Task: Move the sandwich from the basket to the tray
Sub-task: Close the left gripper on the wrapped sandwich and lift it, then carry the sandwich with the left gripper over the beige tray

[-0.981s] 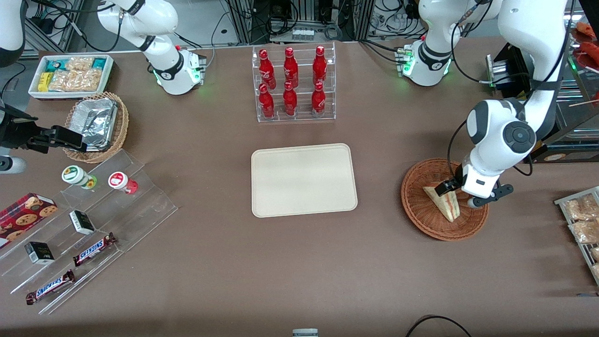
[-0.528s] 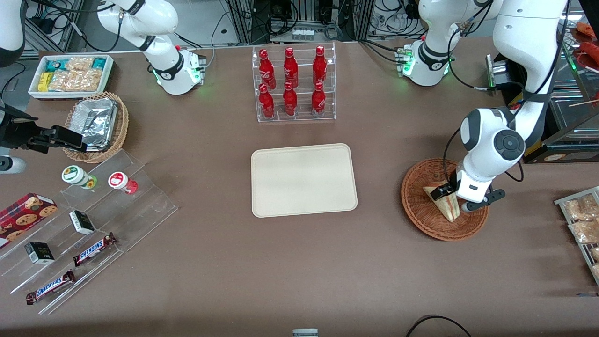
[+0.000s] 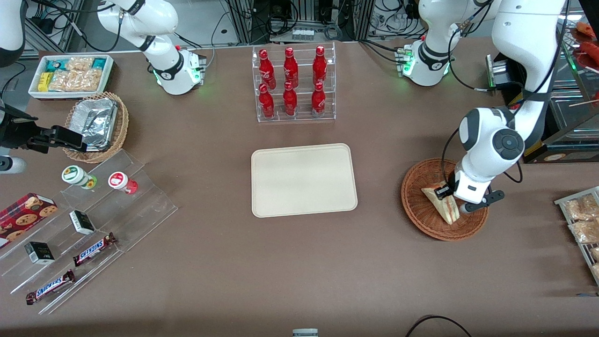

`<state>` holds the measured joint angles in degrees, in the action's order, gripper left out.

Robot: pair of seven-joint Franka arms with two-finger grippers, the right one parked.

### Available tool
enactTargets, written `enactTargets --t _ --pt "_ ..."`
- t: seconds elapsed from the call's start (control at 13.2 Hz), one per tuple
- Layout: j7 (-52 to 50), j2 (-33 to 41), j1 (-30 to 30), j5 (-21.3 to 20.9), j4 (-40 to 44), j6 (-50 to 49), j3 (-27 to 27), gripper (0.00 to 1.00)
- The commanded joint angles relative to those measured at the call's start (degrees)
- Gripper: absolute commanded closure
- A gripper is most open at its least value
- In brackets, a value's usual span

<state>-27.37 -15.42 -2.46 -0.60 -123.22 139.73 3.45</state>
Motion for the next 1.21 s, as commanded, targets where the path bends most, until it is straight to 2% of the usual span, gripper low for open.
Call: enactTargets --t 0.0,0.23,0.38,0.53,0.83,0.98,1.13 --pt "-0.76 2.41 -2.01 -2.73 9.27 -14.78 0.67 1.00" --pt "-1.46 0.92 -7.98 -3.54 20.97 -27.38 0.85 1.00" --pt "-1.81 -0.31 -13.33 -3.01 25.29 -30.12 0.85 1.00" --pt "-4.79 -2.06 -18.52 -3.09 26.97 -30.40 0.85 1.00" --pt "-9.44 -11.98 -29.42 -3.01 34.70 -30.31 0.85 1.00" --pt "-10.34 -16.03 -31.72 -2.48 38.21 -30.13 0.94 1.00" --pt "-10.60 -19.46 -32.43 0.41 40.67 -29.70 3.12 1.00"
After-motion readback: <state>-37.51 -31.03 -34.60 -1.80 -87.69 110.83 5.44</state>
